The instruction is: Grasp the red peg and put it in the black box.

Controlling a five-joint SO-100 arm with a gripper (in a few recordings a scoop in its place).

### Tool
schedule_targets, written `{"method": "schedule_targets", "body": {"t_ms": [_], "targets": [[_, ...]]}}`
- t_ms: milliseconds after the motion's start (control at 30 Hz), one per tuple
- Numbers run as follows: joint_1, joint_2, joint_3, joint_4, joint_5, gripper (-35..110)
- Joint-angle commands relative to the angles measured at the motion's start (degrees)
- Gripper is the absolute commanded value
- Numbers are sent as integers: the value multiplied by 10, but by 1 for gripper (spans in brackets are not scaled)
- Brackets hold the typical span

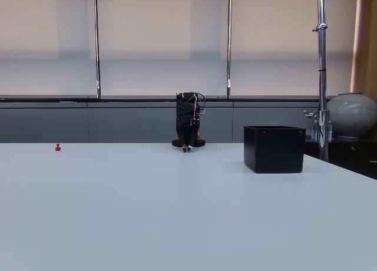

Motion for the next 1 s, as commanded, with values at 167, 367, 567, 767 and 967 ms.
{"method": "schedule_targets", "body": {"t_ms": [167, 367, 567, 767, 967], "targets": [[-8, -19, 6, 17, 1, 0], [-8, -19, 6, 17, 1, 0], [-8, -19, 6, 17, 1, 0], [-4, -19, 6, 17, 1, 0], [62, -19, 6, 17, 2, 0]]}}
